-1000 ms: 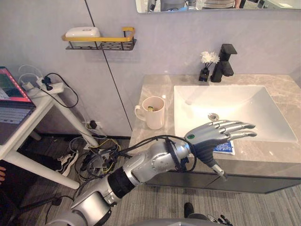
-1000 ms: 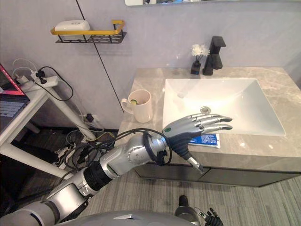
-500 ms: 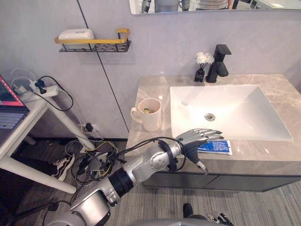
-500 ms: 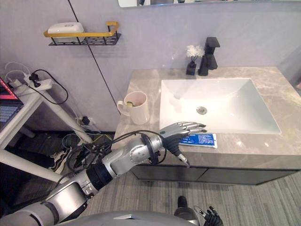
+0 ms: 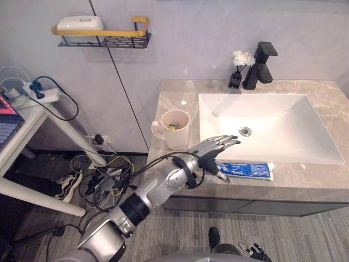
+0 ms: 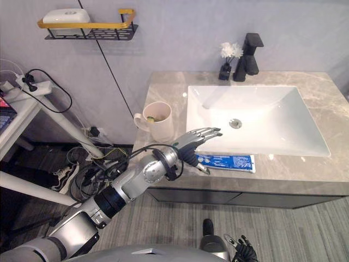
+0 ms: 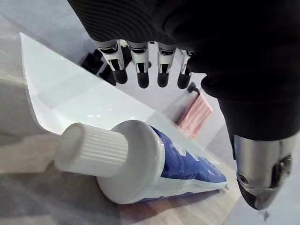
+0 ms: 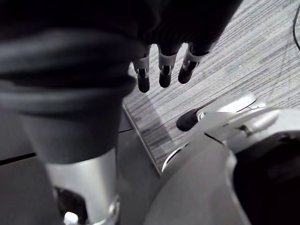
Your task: Organize washtable
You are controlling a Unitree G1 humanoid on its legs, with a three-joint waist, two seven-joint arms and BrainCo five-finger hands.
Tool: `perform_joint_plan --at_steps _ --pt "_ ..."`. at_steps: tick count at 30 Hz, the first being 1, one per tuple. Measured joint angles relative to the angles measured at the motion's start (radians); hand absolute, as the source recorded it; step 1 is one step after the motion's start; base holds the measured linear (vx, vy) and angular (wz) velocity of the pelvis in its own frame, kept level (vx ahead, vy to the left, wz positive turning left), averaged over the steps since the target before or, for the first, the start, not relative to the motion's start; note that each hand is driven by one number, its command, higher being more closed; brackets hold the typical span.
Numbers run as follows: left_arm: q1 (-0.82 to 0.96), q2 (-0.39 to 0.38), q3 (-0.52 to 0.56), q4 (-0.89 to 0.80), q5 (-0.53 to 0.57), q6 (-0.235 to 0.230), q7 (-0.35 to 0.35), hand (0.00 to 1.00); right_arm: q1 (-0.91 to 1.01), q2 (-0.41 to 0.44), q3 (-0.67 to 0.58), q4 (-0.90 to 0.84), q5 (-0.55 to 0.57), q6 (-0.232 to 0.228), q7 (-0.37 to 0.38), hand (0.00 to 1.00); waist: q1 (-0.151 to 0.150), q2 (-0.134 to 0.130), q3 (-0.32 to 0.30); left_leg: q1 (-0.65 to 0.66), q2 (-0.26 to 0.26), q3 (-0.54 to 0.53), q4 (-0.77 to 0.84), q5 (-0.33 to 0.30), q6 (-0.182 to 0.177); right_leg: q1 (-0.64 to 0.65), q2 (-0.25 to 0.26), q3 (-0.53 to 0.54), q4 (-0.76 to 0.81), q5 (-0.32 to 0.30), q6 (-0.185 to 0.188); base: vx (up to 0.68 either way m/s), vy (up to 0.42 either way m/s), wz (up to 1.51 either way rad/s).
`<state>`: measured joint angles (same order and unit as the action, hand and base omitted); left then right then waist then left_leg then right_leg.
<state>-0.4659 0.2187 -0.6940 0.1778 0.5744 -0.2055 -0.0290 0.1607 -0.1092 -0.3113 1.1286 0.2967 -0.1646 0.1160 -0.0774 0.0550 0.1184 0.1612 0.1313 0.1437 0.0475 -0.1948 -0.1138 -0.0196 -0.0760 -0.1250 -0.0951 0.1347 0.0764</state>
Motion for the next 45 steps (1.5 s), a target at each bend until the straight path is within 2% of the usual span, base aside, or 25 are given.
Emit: perform_joint_plan --at_steps 8,13,14,22,27,36,45 --pt "0.016 0.0 -0.004 0.0 0.0 0.0 -0.002 0.0 0.0 0.001 0.002 -0.011 0.0 0.0 -0.001 0.0 -0.002 0.0 0.001 -0.012 0.0 0.005 -0.002 0.003 -0.005 -0.015 -0.001 0.001 0.0 0.0 0.0 0.0 0.0 0.0" --pt "0.033 -0.005 -0.012 0.017 0.0 -0.001 -0.002 0.0 -0.004 0.003 0.006 -0.031 0.0 0.0 -0.007 0.0 -0.02 0.0 0.001 -0.015 0.001 0.012 -0.004 0.003 -0.005 -0.021 -0.001 0.003 -0.003 0.0 0.0 0.0 0.001 -0.03" --pt "0.033 -0.005 -0.013 0.026 0.0 0.0 -0.002 1.0 -0.005 0.003 0.006 -0.031 0.0 0.0 -0.007 0.0 -0.022 0.0 0.001 -0.018 0.001 0.015 -0.006 0.003 -0.005 -0.028 -0.001 0.006 -0.003 0.0 0.001 -0.01 -0.002 -0.1" --pt "0.029 -0.025 -0.02 0.053 -0.002 -0.014 0.007 1.0 -0.006 0.001 0.001 -0.03 0.001 -0.003 -0.012 0.0 -0.025 0.013 0.007 -0.033 0.002 0.023 0.002 0.005 -0.008 -0.048 0.0 0.012 0.003 0.001 0.0 0.02 -0.009 -0.02" --pt "-0.005 -0.042 -0.011 0.064 -0.001 0.005 0.02 1.0 -0.007 0.001 0.0 -0.029 0.001 -0.006 -0.019 0.0 -0.025 0.016 0.009 -0.044 -0.006 0.022 0.011 0.021 -0.016 -0.05 -0.001 0.018 0.002 0.001 0.0 -0.02 -0.002 0.0" --pt "-0.016 -0.046 -0.008 0.067 -0.001 0.005 0.034 1.0 -0.007 0.0 0.006 -0.029 0.003 -0.007 -0.02 0.0 -0.027 0.023 0.009 -0.046 -0.004 0.017 0.011 0.03 -0.014 -0.052 0.001 0.017 -0.002 -0.002 -0.005 0.0 -0.014 0.02" --pt "-0.015 -0.043 -0.016 0.067 -0.001 0.005 0.034 1.0 -0.006 -0.001 0.02 -0.029 0.08 -0.008 -0.028 0.0 -0.029 0.024 0.008 -0.032 -0.004 0.011 0.011 0.03 -0.014 -0.033 0.0 0.006 0.0 -0.001 -0.005 0.01 -0.002 0.02"
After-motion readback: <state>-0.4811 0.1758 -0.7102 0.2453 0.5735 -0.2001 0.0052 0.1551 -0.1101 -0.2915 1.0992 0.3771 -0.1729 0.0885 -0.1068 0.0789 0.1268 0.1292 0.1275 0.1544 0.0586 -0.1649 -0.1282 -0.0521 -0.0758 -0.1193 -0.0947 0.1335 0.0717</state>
